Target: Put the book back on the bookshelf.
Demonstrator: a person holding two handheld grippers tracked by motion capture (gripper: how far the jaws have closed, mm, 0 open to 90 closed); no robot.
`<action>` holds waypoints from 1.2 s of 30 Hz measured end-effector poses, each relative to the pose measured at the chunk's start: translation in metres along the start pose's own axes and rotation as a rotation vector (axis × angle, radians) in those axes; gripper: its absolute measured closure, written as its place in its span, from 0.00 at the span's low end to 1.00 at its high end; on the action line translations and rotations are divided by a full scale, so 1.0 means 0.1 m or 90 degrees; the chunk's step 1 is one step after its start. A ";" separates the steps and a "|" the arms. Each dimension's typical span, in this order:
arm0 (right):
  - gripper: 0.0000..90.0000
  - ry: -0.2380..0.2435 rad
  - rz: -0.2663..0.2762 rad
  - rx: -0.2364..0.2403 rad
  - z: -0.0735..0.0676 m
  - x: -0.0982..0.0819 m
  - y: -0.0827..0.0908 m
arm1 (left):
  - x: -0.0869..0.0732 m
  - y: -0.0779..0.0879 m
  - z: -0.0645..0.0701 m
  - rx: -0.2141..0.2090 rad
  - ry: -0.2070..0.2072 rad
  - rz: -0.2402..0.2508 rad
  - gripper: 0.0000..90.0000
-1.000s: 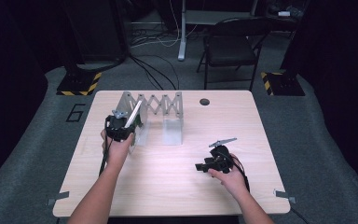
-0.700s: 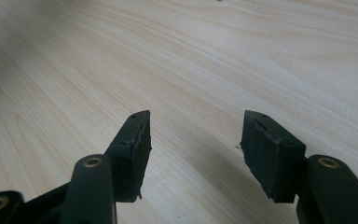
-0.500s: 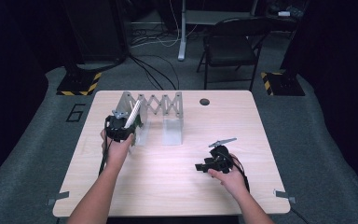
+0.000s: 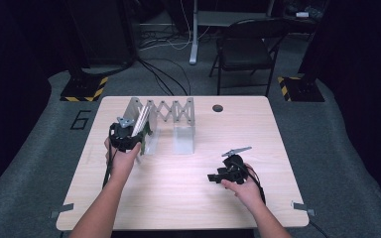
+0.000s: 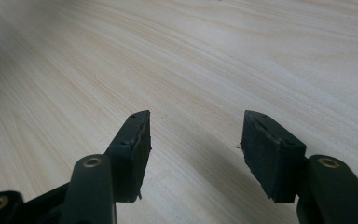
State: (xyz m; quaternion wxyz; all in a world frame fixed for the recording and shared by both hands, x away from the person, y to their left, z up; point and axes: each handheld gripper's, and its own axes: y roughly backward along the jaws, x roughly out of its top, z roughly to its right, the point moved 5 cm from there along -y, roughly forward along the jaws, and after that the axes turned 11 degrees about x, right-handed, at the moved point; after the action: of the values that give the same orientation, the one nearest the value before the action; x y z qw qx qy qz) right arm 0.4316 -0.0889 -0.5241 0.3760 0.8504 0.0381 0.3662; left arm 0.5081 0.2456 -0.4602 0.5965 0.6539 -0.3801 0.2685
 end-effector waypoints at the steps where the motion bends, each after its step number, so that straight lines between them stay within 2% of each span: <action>1: 0.47 0.000 -0.001 0.001 0.00 0.00 0.00 | 0.00 0.01 0.00 0.001 0.001 0.003 0.70; 2: 0.47 0.000 -0.001 0.001 0.00 0.00 0.00 | 0.01 0.01 0.00 -0.002 0.012 0.007 0.69; 4: 0.47 0.001 -0.003 0.001 0.00 0.00 0.01 | 0.01 0.03 -0.01 -0.001 0.005 0.006 0.66; 5: 0.47 0.001 -0.007 0.002 0.00 0.00 0.01 | 0.01 0.03 0.00 -0.003 0.017 0.012 0.66; 8: 0.47 0.002 -0.007 0.002 0.01 0.00 0.01 | 0.01 0.05 -0.01 -0.003 0.003 0.010 0.63; 12: 0.47 0.005 -0.008 0.002 0.02 0.00 0.01 | 0.01 0.07 0.00 -0.006 0.002 0.013 0.59; 13: 0.47 0.005 -0.008 0.002 0.02 0.00 0.01 | 0.02 0.07 0.01 -0.005 0.012 0.019 0.59; 14: 0.47 0.005 -0.008 0.002 0.02 0.00 0.01 | 0.02 0.08 0.00 -0.006 0.000 0.015 0.59; 18: 0.47 0.000 -0.009 0.004 0.02 0.00 0.01 | 0.03 0.11 0.02 -0.008 0.010 0.026 0.59; 20: 0.47 0.002 -0.008 0.004 0.02 0.00 0.01 | 0.03 0.13 0.02 -0.010 -0.002 0.023 0.59; 21: 0.47 0.003 -0.008 0.004 0.02 0.00 0.01 | 0.03 0.14 0.02 -0.009 0.006 0.028 0.60; 25: 0.47 0.003 -0.009 0.003 0.02 0.00 0.00 | 0.04 0.19 0.01 -0.013 0.002 0.035 0.60; 26: 0.47 0.003 -0.009 0.003 0.02 0.00 0.00 | 0.05 0.19 0.02 -0.013 0.011 0.041 0.60; 36: 0.47 -0.009 -0.003 0.006 0.04 0.00 0.01 | 0.06 0.26 -0.05 -0.016 0.013 0.049 0.60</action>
State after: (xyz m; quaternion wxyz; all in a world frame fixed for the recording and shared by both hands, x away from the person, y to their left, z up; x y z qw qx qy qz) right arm 0.4336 -0.0922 -0.5250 0.3728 0.8548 0.0391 0.3589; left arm 0.4907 0.2491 -0.4393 0.5975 0.6286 -0.4024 0.2931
